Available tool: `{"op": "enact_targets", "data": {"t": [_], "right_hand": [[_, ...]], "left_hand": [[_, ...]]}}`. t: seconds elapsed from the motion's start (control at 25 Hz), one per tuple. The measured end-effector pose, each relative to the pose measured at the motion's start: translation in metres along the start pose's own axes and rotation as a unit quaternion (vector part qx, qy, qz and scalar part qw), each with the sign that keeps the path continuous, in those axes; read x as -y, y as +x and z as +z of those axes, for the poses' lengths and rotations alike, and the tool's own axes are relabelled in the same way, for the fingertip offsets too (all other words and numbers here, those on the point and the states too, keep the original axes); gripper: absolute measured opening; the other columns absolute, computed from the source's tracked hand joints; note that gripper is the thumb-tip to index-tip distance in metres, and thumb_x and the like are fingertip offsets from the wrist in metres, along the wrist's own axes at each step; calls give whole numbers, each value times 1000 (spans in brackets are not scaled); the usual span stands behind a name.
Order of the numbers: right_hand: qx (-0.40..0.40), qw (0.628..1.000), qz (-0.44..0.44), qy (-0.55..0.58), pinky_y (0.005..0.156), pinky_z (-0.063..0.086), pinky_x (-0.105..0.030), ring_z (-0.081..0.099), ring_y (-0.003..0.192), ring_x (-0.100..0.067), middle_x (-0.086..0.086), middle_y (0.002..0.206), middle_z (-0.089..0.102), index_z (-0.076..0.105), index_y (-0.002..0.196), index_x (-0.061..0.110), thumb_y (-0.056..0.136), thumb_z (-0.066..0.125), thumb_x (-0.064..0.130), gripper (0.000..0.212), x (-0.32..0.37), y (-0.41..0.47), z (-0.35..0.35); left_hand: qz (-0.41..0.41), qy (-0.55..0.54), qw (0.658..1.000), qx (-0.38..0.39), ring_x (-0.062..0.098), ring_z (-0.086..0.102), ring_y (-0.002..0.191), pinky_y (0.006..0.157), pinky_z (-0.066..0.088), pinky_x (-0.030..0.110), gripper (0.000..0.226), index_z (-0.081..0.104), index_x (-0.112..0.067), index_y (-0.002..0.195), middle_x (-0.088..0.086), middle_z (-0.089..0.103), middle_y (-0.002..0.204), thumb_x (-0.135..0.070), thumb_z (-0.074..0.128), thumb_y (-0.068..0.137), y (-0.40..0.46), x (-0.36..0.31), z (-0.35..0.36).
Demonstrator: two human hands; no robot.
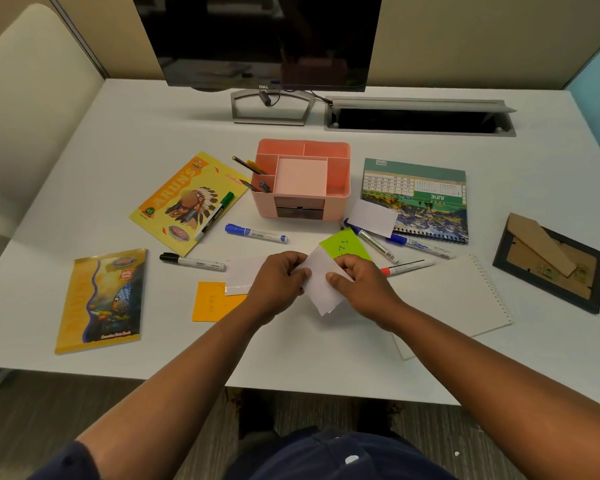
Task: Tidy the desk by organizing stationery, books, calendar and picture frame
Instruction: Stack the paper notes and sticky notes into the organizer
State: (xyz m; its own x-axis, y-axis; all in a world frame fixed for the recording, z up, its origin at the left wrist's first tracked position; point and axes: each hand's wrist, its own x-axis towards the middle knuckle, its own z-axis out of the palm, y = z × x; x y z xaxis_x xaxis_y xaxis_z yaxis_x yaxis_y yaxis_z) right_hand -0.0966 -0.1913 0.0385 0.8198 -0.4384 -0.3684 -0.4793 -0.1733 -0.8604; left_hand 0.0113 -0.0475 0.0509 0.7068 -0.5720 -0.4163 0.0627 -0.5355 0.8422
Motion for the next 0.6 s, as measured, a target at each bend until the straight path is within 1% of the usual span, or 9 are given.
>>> {"op": "enact_targets", "data": {"t": [0.08, 0.12, 0.16, 0.24, 0.28, 0.36, 0.44, 0.52, 0.6], "right_hand": [[19, 1000, -3, -24, 82, 57, -40, 68, 92, -17, 1, 104, 72, 67, 111, 19, 98, 61, 24, 15, 1, 0, 0], [18, 999, -4, -33, 81, 56, -39, 67, 90, -16, 2, 102, 72, 68, 110, 19, 98, 60, 23, 14, 1, 1, 1], [15, 999, -3, -37, 79, 55, -37, 67, 89, -15, 3, 101, 72, 68, 109, 19, 98, 60, 23, 13, 0, 2, 2], [16, 999, 1, -47, 76, 53, -34, 66, 88, -13, 4, 100, 71, 67, 107, 20, 99, 59, 23, 12, -1, 2, 3], [20, 998, 2, -54, 76, 52, -33, 65, 88, -13, 4, 99, 70, 67, 106, 21, 99, 59, 24, 11, -2, 2, 3], [33, 997, 8, -64, 77, 53, -35, 66, 89, -15, 4, 99, 70, 66, 105, 22, 99, 58, 24, 10, -4, 2, 5], [39, 997, 12, -67, 79, 54, -37, 66, 89, -16, 4, 98, 71, 67, 104, 22, 99, 59, 24, 10, -5, 2, 7], [38, 997, 14, -61, 81, 55, -40, 67, 89, -17, 4, 98, 72, 67, 104, 21, 98, 59, 23, 10, -6, 2, 8], [39, 997, 18, -59, 81, 55, -40, 68, 89, -18, 4, 97, 72, 67, 104, 21, 98, 59, 23, 10, -6, 3, 7]], "left_hand": [[-1, 16, 1000, 18, 25, 68, 92, 75, 58, 30, 17, 68, -18, 108, 6, 73, 104, -12, 54, 102, 0, 4, -5], [2, 39, 999, 12, 25, 67, 96, 80, 56, 32, 19, 69, -17, 109, 5, 72, 107, -12, 52, 102, 1, 7, -8], [6, 78, 997, -15, 24, 66, 102, 87, 53, 33, 20, 69, -17, 113, 3, 71, 112, -12, 53, 102, 3, 11, -13], [15, 202, 975, -88, 23, 58, 116, 100, 46, 35, 27, 66, -18, 124, 2, 62, 128, -14, 60, 98, 7, 20, -30], [15, 278, 955, -99, 26, 53, 123, 104, 43, 38, 36, 61, -20, 131, 2, 57, 136, -17, 65, 95, 9, 25, -41], [4, 419, 906, -63, 30, 41, 133, 107, 39, 44, 62, 49, -22, 143, 3, 47, 146, -27, 74, 87, 13, 33, -62], [2, 495, 869, -13, 30, 37, 135, 107, 38, 46, 80, 41, -24, 148, 3, 45, 147, -37, 80, 79, 19, 37, -75], [11, 510, 860, 12, 29, 39, 133, 107, 38, 45, 88, 39, -25, 148, 2, 46, 145, -43, 84, 74, 25, 38, -79], [19, 516, 856, 20, 28, 40, 130, 106, 37, 44, 91, 40, -26, 147, 2, 47, 142, -45, 86, 71, 31, 37, -80]]}}
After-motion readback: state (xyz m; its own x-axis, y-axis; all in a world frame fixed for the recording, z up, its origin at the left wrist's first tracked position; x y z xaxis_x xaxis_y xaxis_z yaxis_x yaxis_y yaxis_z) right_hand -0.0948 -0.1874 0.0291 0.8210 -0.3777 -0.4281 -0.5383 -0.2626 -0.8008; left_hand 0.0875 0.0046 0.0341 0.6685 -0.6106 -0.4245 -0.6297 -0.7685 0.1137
